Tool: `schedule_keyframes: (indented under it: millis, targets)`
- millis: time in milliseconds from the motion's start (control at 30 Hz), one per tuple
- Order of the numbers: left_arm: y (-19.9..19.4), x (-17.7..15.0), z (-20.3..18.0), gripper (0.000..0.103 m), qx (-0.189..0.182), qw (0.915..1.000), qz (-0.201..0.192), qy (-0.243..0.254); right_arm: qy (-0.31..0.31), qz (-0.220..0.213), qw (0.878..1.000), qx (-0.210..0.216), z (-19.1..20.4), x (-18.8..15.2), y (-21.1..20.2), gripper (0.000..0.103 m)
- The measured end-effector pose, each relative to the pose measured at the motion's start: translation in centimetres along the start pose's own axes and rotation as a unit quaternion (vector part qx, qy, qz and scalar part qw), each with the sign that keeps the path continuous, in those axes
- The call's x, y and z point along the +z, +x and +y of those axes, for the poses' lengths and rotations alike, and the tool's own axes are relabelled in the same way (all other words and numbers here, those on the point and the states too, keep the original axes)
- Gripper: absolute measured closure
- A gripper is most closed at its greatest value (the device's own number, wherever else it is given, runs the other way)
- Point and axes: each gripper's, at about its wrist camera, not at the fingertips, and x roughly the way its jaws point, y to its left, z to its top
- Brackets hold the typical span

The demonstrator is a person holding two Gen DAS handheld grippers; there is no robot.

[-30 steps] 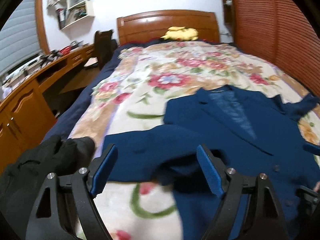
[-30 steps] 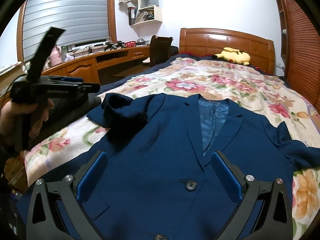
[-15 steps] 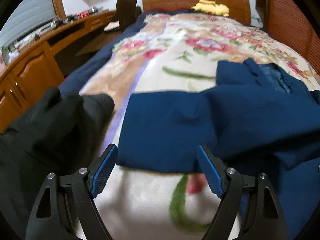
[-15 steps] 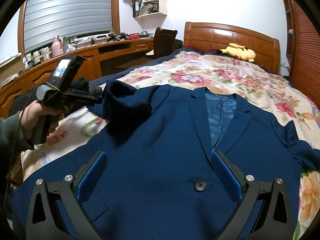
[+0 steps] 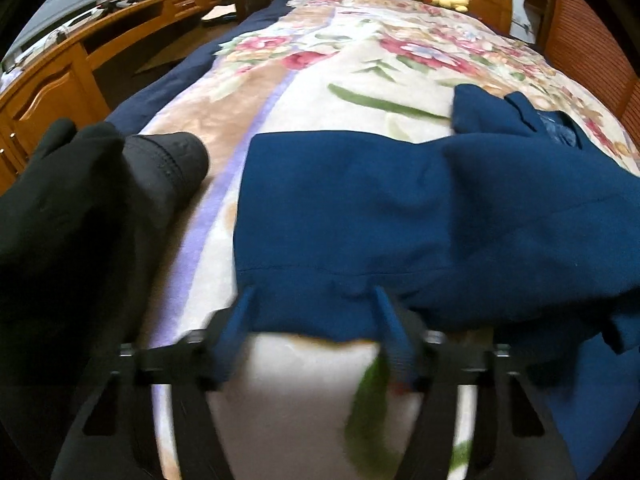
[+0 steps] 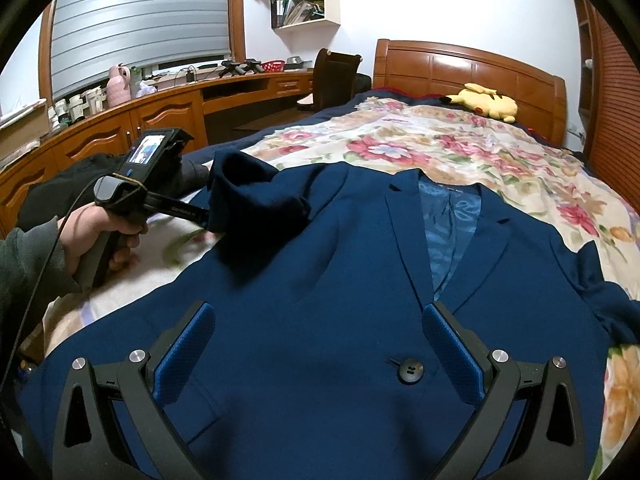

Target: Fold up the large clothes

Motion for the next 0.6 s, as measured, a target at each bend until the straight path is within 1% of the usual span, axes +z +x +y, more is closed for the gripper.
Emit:
schedule_keyframes:
  millis: [33,100,167,267,400,433,500,600]
  targets:
    - [0.0,0.0,-0.3,0.067,-0.007,0.9999,0.001,0.008,-0.001,0.001,1.0,-0.002,0.0,0.0,0.0,0.0]
    - [-0.5,-0.1,-0.8,0.087,-0.009,0.9998,0.003,0.017,-0.004,0.009,1.0,-0.013,0.1,-0.1,0.2,0.0]
    - [-1.5,0.1,-1.4,0.094,-0.007,0.9997,-0.006,0.025,0.0,0.013,1.0,-0.01,-0.1,0.0,0.4,0.0]
    - [-4.6,0.6,-2.4,0.094,-0.012,0.9985,-0.044,0.031,-0.001,0.015,1.0,-0.004,0.0,-0.1,0.2,0.0]
    - [-9.9,1.1,-5.0,0.095,-0.011,0.9929,-0.107,0.053,-0.004,0.009,1.0,0.005,0.1,0.0,-0.6,0.0]
    - [-10.8,1.2,-5.5,0.095,-0.014,0.9917,-0.116,0.054,-0.004,0.006,1.0,0.009,0.1,0.0,-0.9,0.0]
    - [-13.1,1.3,-6.6,0.095,-0.026,0.9883,-0.137,0.061,-0.004,0.003,1.0,0.009,-0.2,-0.1,-1.4,0.0]
    - [-16.7,1.4,-9.5,0.095,-0.04,0.9805,-0.169,0.091,-0.001,-0.003,1.0,0.001,-0.8,-0.3,-2.5,0.0]
